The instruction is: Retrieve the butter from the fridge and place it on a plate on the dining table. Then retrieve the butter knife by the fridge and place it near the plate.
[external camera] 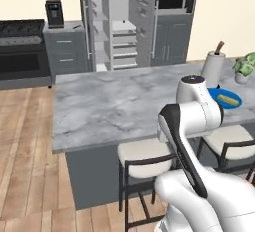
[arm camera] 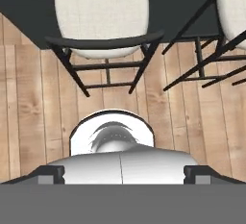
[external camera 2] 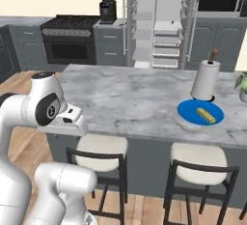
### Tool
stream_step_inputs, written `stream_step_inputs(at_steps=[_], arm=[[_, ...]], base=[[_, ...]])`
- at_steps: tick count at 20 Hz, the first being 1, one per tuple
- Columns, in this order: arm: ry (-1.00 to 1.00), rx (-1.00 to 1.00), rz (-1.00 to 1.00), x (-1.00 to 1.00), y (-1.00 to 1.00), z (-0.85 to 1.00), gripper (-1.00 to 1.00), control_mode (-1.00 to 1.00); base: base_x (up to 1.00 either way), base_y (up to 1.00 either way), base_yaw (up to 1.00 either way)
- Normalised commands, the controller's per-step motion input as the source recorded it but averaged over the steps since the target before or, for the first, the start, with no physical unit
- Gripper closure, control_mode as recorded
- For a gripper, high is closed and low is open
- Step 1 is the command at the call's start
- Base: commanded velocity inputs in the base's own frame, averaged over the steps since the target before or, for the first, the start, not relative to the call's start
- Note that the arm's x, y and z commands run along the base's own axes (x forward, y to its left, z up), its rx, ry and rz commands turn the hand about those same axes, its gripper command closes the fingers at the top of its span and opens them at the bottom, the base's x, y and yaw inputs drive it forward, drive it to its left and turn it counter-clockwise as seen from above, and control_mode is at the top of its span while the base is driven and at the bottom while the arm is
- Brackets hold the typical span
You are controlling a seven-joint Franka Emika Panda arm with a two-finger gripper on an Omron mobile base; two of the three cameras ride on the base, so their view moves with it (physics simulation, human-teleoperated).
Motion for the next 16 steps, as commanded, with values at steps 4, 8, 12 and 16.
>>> stream_step_inputs(at_steps=[4, 8, 12, 16], arm=[[0.00, 0.00, 0.00, 0.00, 0.00, 0.00, -1.00, 1.00], [0.00, 0.00, 0.00, 0.00, 0.00, 0.00, -1.00, 1.00], [0.00, 0.00, 0.00, 0.00, 0.00, 0.00, -1.00, 1.00], [0.00, 0.00, 0.00, 0.00, 0.00, 0.00, -1.00, 1.00]], base=[[0.00, 1.00, 0.00], [0.00, 1.00, 0.00], [0.01, 1.00, 0.00], [0.17, 1.00, -0.02]])
